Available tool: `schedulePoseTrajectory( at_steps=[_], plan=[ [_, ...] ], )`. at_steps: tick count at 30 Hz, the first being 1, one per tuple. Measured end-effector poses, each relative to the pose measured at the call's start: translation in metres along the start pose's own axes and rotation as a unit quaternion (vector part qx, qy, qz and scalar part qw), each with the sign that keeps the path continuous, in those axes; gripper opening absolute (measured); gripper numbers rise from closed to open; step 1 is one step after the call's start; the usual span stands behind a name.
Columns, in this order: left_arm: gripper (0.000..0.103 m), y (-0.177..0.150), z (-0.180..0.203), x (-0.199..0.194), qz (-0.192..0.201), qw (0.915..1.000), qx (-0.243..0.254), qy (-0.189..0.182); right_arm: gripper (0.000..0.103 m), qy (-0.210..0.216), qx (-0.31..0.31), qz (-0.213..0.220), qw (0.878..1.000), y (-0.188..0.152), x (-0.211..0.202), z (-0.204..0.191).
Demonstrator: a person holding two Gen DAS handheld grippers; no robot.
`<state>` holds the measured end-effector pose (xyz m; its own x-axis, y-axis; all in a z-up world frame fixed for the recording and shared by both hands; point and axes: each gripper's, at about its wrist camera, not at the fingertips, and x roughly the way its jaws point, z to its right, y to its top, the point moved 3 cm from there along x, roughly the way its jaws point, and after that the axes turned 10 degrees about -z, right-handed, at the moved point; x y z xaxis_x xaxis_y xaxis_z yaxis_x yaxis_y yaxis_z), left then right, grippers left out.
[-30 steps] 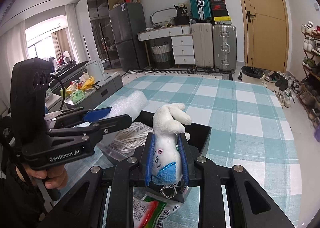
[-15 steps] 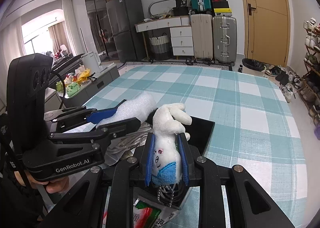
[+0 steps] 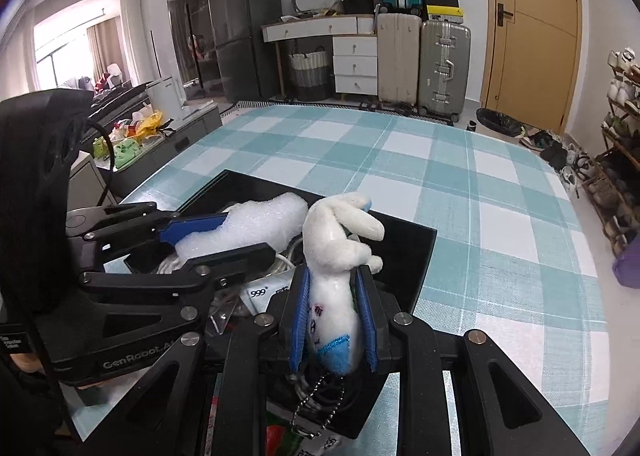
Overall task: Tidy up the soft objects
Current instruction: 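Open both tools to drop the foam and bunny into the box, then grasp the red-edged white packet with the left tool while the right tool grasps the green sachet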
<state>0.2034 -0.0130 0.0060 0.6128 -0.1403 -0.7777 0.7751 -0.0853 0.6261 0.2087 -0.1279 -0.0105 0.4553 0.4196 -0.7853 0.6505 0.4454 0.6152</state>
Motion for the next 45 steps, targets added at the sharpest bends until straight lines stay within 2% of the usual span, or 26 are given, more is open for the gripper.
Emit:
schedulePoseTrajectory(
  at_steps=[5,7,9,10,11,13,14,18,19,20,22,31,40,45],
  plan=[
    [0.037,-0.001,-0.001,-0.001,0.001,1.0,-0.002,0.002,0.023,-0.016,0.0,-0.002,1.0,0.0,0.001,0.003],
    [0.038,-0.001,-0.004,-0.002,0.001,1.0,-0.008,0.001,0.027,-0.016,0.0,0.0,1.0,0.0,-0.001,0.002],
    [0.044,-0.002,-0.005,-0.005,-0.003,1.0,-0.007,-0.006,0.044,-0.017,-0.007,0.013,1.0,-0.002,-0.009,0.0],
    [0.048,-0.002,-0.005,-0.008,-0.003,1.0,-0.004,-0.008,0.046,-0.015,-0.006,0.019,1.0,-0.003,-0.014,0.0],
    [0.058,-0.003,-0.004,-0.011,0.001,1.0,-0.003,-0.004,0.049,-0.013,-0.004,0.023,1.0,-0.004,-0.017,0.001],
    [0.062,-0.005,-0.005,-0.018,0.01,0.9999,-0.005,0.003,0.052,-0.017,-0.004,0.027,0.999,-0.006,-0.024,0.002],
    [0.063,-0.005,-0.005,-0.02,0.01,0.9999,-0.006,0.003,0.058,-0.018,-0.006,0.028,0.999,-0.008,-0.028,0.002],
    [0.085,-0.011,-0.007,-0.034,0.021,0.9997,-0.011,-0.002,0.089,-0.014,-0.001,0.051,0.999,-0.017,-0.049,0.002],
    [0.09,-0.013,-0.007,-0.039,0.026,0.9996,-0.014,-0.003,0.092,-0.012,0.003,0.054,0.998,-0.021,-0.055,0.003],
    [0.099,-0.015,-0.008,-0.043,0.03,0.9994,-0.017,0.002,0.094,-0.009,0.005,0.056,0.998,-0.023,-0.059,0.003],
    [0.103,-0.021,-0.008,-0.053,0.043,0.9987,-0.02,0.016,0.102,-0.003,0.013,0.059,0.998,-0.03,-0.068,0.003],
    [0.103,-0.048,-0.005,-0.072,0.039,0.9987,-0.027,0.015,0.102,0.002,0.005,0.044,0.999,-0.063,-0.081,-0.002],
    [0.103,-0.07,0.004,-0.076,0.032,0.9985,-0.043,0.012,0.102,-0.009,-0.017,0.03,0.999,-0.072,-0.081,-0.004],
    [0.103,-0.081,0.015,-0.073,0.021,0.999,-0.037,0.011,0.102,-0.012,-0.019,0.014,1.0,-0.076,-0.073,-0.001]
  ],
)
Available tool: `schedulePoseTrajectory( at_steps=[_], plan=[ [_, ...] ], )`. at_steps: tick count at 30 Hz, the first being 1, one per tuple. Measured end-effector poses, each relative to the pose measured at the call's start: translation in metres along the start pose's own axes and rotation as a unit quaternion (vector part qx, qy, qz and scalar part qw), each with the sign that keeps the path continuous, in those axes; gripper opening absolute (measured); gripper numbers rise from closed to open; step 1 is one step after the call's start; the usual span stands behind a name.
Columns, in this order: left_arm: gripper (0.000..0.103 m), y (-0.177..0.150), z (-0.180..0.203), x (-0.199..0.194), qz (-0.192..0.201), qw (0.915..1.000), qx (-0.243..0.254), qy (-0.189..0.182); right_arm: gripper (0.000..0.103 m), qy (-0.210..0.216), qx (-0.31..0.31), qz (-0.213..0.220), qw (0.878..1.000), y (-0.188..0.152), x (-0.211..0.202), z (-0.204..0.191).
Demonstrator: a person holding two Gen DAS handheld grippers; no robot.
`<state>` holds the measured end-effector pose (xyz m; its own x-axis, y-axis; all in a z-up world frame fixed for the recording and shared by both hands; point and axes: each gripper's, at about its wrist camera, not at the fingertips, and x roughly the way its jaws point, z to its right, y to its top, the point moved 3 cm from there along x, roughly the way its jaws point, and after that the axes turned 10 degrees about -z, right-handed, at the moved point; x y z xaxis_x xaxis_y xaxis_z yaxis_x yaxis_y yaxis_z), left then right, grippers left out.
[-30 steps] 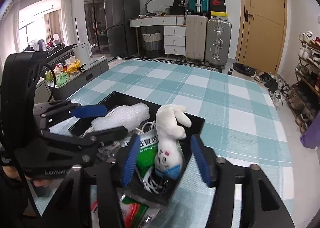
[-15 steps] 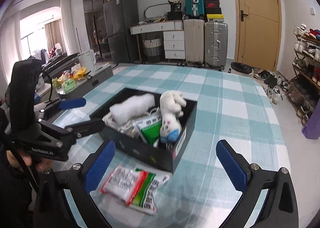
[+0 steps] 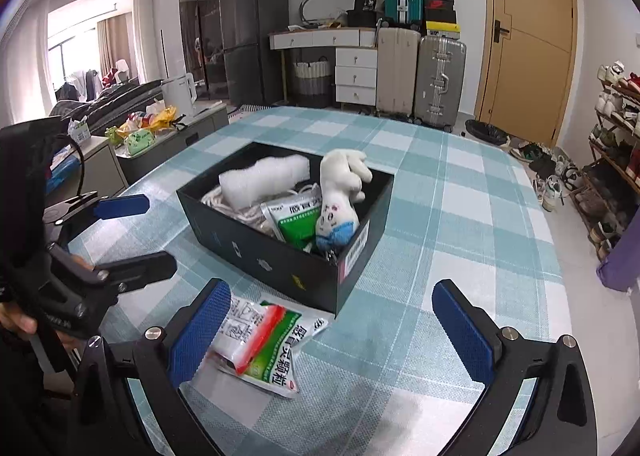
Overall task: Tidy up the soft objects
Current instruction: 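Grasp the red-edged white packet with the left tool while the right tool grasps the green sachet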
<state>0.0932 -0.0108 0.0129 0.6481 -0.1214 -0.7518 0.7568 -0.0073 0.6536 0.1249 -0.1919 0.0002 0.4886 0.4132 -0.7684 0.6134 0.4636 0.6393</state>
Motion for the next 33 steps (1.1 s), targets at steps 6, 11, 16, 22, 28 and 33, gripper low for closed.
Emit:
schedulePoseTrajectory(
  at_steps=[6,11,16,22,28,33],
  plan=[
    [0.103,-0.009,0.012,0.01,-0.013,0.9998,0.016,0.006,0.102,-0.002,-0.003,-0.042,0.999,-0.009,0.02,-0.001],
    [0.103,-0.013,0.013,0.017,-0.026,0.9996,0.013,0.004,0.102,-0.005,-0.009,-0.057,0.998,-0.015,0.028,0.0],
    [0.103,-0.015,0.019,0.021,-0.034,0.9992,0.02,-0.005,0.102,-0.011,-0.001,-0.076,0.997,-0.019,0.033,0.008],
    [0.103,-0.016,0.026,0.024,-0.04,0.9986,0.033,-0.006,0.102,-0.011,-0.004,-0.106,0.994,-0.026,0.048,0.009],
    [0.103,-0.015,0.021,0.025,-0.046,0.9986,0.027,-0.004,0.102,0.005,-0.02,-0.115,0.993,-0.027,0.057,-0.005],
    [0.103,-0.018,0.014,0.026,-0.052,0.9983,0.025,-0.002,0.102,0.012,-0.03,-0.12,0.992,-0.026,0.063,-0.017]
  ],
)
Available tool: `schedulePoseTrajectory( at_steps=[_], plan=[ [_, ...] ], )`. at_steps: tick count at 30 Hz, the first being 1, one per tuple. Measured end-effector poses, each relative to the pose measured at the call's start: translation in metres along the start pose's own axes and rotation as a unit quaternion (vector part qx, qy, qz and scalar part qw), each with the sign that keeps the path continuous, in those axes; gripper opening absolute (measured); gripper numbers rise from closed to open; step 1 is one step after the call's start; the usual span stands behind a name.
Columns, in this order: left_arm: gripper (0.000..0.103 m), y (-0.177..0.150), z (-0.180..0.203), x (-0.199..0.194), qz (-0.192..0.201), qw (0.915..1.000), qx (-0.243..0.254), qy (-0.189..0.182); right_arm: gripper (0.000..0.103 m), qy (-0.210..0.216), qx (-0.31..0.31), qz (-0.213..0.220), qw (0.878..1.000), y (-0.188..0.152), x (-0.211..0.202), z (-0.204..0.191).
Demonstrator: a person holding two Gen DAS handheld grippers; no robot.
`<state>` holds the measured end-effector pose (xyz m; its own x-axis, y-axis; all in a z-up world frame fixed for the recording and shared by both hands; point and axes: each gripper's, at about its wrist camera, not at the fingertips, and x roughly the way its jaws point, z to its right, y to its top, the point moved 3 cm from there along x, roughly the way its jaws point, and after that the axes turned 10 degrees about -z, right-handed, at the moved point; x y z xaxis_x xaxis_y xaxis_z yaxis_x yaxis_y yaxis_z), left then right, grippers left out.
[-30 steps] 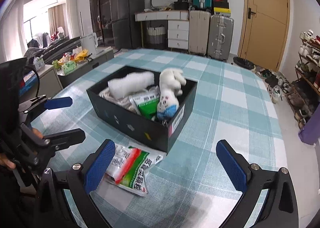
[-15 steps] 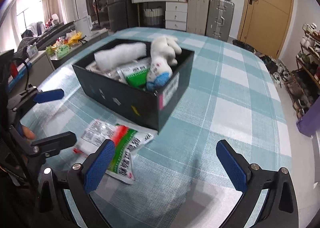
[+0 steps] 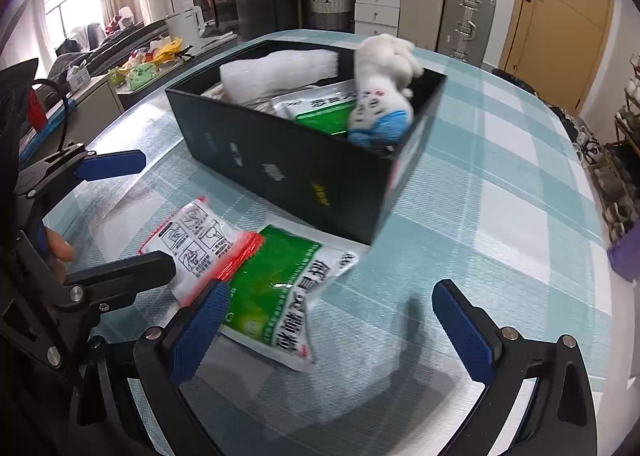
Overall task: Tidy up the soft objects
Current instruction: 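Grasp the red-edged white packet with the left tool while the right tool grasps the green sachet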
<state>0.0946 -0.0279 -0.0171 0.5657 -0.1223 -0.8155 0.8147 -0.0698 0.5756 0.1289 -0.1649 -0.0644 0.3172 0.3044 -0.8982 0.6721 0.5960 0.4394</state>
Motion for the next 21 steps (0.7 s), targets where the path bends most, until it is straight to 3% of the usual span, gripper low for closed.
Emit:
schedulePoseTrajectory(
  at_steps=[11,21],
  plan=[
    [0.103,-0.006,-0.012,0.003,-0.008,0.9998,-0.019,0.002,0.102,-0.001,-0.008,-0.016,1.0,0.004,0.014,-0.016],
    [0.103,-0.007,-0.009,0.005,-0.013,0.9998,-0.011,0.006,0.102,0.003,0.007,-0.029,1.0,-0.005,0.011,0.004]
  ],
)
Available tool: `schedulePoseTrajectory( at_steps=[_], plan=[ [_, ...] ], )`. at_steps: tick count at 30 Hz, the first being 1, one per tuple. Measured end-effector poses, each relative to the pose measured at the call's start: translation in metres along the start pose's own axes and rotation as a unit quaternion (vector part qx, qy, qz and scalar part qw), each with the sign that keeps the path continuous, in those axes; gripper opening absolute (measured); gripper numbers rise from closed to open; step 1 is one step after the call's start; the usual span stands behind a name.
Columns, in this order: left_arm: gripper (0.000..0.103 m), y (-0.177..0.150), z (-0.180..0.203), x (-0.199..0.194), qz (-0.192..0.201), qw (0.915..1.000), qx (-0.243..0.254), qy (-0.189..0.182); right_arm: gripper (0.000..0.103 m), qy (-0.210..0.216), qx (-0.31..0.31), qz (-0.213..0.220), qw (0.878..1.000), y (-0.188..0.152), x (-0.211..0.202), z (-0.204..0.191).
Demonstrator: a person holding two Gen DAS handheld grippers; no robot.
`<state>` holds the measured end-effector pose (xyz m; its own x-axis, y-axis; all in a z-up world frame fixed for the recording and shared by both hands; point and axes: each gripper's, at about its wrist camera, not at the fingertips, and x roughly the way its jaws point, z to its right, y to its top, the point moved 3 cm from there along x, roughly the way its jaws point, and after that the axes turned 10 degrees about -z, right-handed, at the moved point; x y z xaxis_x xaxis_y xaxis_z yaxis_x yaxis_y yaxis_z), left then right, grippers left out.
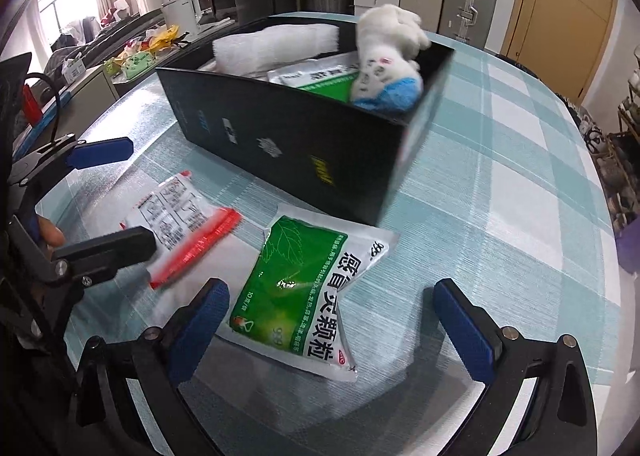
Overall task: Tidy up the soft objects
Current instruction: 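Grasp the red-edged white packet with the left tool while the right tool grasps the green sachet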
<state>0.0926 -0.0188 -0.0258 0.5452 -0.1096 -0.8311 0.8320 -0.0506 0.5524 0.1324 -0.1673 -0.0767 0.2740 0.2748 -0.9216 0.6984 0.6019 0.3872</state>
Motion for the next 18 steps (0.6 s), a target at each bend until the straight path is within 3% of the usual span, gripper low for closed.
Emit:
schedulePoseTrajectory(
  at_steps=[11,18],
  plan=[
    [0.103,-0.0004,-0.0015,-0.0001,0.002,0.9999,-0.008,-0.008,0.101,-0.012,0.017,0.006,1.0,0.004,0.0003,0.001],
    [0.103,-0.0009,-0.0044,0.0006,0.0,0.9998,-0.015,-0.012,0.081,-0.011,0.019,0.014,1.0,0.005,-0.004,0.0038]
  ],
)
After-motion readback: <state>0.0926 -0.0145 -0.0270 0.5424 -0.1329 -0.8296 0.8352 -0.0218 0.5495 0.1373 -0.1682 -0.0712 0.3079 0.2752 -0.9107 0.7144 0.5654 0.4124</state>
